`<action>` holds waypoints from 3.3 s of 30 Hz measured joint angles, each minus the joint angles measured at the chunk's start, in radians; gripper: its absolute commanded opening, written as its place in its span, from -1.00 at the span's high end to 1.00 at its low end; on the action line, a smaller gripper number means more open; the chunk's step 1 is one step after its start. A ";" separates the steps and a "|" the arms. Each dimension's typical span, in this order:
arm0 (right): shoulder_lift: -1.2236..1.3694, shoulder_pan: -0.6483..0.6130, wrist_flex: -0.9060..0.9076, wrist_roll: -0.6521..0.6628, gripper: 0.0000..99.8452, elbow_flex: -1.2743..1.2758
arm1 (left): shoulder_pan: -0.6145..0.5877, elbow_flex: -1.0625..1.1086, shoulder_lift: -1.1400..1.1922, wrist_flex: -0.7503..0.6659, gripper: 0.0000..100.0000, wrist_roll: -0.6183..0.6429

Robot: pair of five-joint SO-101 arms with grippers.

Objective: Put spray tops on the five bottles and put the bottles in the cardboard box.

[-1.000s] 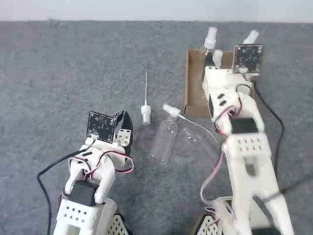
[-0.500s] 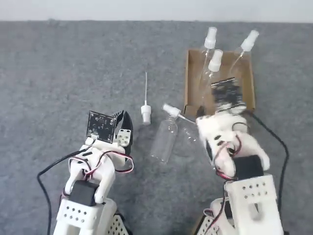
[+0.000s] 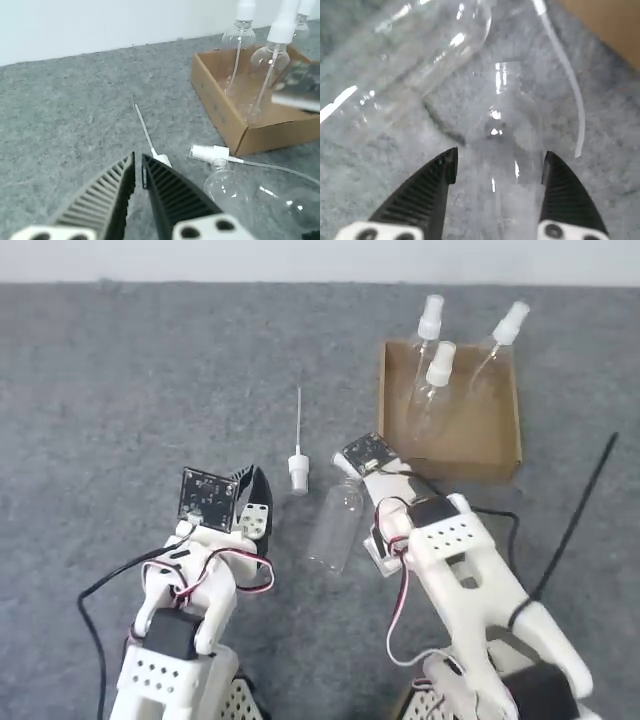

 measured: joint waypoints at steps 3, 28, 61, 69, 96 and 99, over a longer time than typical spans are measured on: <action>0.051 0.009 -0.002 0.005 0.58 0.000 | 0.000 0.000 0.000 0.000 0.98 0.000; -0.115 0.937 0.103 0.526 0.99 -0.057 | -0.002 -0.178 0.169 0.084 0.98 -0.029; 0.370 1.089 0.028 0.674 0.99 -0.350 | -0.002 -0.450 0.707 0.074 0.97 -0.017; 0.370 1.089 0.028 0.678 0.99 -0.350 | -0.003 -0.799 1.128 0.193 0.91 -0.215; 0.370 1.089 0.028 0.678 0.99 -0.350 | -0.137 -1.475 2.031 0.152 0.73 -0.324; 0.370 1.089 0.028 0.678 0.99 -0.350 | -0.212 -1.475 2.033 0.150 0.73 -0.358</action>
